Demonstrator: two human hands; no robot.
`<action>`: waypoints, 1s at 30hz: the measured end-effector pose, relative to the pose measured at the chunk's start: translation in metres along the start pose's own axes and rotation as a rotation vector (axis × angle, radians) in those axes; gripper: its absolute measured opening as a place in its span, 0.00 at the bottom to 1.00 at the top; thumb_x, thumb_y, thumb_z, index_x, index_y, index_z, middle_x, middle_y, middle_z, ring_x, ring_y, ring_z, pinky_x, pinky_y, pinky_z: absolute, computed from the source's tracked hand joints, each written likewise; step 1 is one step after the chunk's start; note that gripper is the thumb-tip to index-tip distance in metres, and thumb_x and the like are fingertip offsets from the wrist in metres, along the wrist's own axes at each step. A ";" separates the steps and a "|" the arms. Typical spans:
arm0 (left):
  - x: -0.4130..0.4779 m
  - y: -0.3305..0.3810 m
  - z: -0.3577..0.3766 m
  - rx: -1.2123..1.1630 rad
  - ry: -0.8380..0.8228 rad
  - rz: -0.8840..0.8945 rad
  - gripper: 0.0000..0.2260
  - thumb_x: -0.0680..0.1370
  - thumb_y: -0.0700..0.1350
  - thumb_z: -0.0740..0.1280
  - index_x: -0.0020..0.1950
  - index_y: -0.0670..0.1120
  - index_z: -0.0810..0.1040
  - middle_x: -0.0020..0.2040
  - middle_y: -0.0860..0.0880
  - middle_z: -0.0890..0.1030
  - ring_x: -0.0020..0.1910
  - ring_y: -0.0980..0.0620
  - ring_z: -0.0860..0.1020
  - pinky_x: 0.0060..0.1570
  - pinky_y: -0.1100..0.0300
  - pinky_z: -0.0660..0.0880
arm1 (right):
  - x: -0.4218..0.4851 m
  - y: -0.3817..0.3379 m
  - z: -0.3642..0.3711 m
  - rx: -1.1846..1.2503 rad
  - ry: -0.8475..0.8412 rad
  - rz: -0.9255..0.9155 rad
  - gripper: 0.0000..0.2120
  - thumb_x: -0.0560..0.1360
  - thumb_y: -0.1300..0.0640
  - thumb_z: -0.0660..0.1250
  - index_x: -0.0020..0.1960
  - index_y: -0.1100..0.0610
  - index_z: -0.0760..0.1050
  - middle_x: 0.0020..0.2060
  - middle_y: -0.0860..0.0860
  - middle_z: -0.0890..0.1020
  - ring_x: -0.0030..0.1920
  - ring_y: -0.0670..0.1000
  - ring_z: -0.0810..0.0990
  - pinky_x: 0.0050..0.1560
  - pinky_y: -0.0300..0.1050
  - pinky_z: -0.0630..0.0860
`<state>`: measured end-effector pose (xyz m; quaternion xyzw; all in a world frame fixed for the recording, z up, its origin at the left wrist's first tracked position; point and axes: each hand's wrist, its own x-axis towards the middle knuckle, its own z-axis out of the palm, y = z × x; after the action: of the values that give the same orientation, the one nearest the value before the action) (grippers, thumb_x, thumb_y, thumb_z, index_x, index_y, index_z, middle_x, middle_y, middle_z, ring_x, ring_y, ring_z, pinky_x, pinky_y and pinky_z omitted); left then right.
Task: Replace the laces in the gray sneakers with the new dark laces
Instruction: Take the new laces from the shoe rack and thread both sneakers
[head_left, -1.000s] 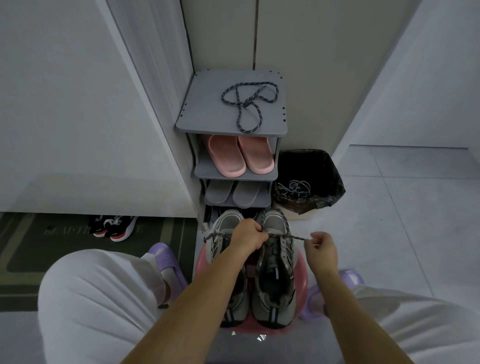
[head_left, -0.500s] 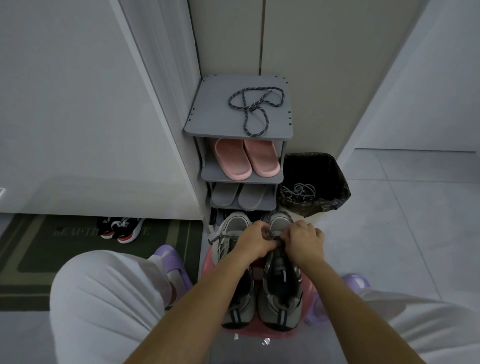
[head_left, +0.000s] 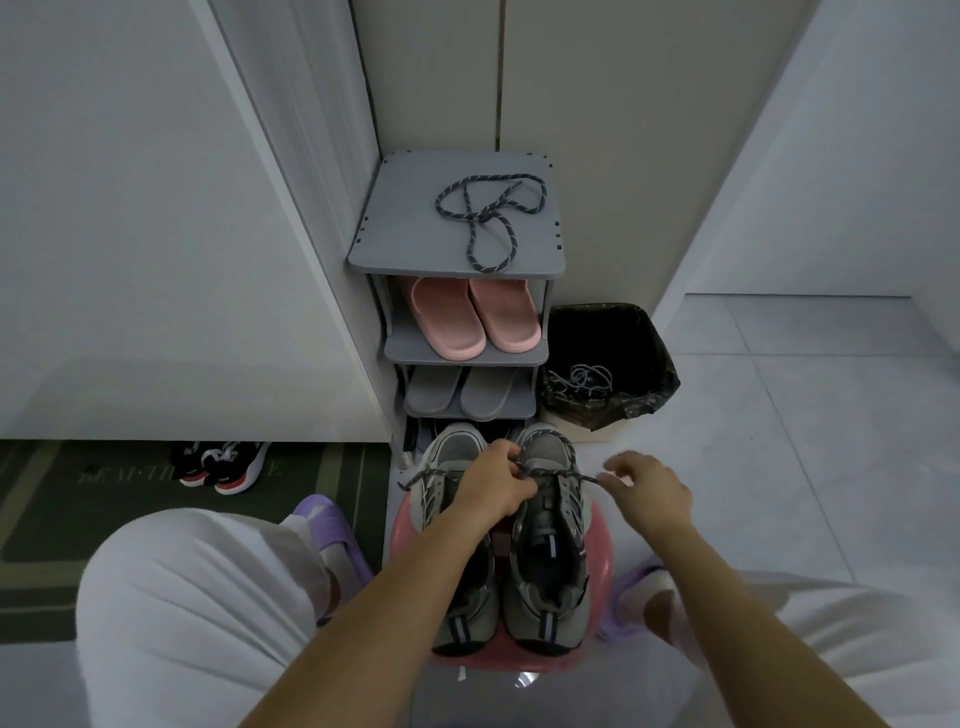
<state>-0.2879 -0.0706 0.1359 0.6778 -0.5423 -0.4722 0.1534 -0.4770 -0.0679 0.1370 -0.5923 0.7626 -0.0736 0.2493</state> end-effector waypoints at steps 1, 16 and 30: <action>-0.001 0.000 0.000 -0.006 -0.001 0.000 0.23 0.75 0.44 0.69 0.68 0.45 0.67 0.57 0.47 0.77 0.54 0.49 0.77 0.52 0.58 0.74 | 0.002 -0.015 0.003 0.016 -0.002 -0.055 0.10 0.74 0.45 0.66 0.51 0.48 0.79 0.52 0.49 0.81 0.54 0.53 0.77 0.56 0.48 0.70; -0.001 0.000 -0.003 -0.031 -0.001 -0.029 0.22 0.73 0.43 0.70 0.66 0.43 0.68 0.54 0.47 0.78 0.53 0.48 0.77 0.57 0.53 0.75 | 0.002 -0.012 0.001 -0.110 0.065 0.021 0.10 0.78 0.51 0.58 0.52 0.54 0.76 0.52 0.54 0.78 0.57 0.57 0.74 0.59 0.52 0.64; -0.004 0.005 -0.004 0.068 0.013 -0.034 0.15 0.74 0.45 0.69 0.59 0.43 0.73 0.52 0.48 0.76 0.50 0.50 0.76 0.53 0.55 0.74 | -0.003 -0.040 0.014 0.075 -0.183 0.097 0.15 0.76 0.46 0.60 0.62 0.47 0.70 0.50 0.49 0.81 0.57 0.53 0.77 0.66 0.52 0.59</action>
<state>-0.2877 -0.0704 0.1429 0.6948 -0.5455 -0.4515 0.1260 -0.4358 -0.0740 0.1423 -0.5491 0.7611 -0.0354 0.3434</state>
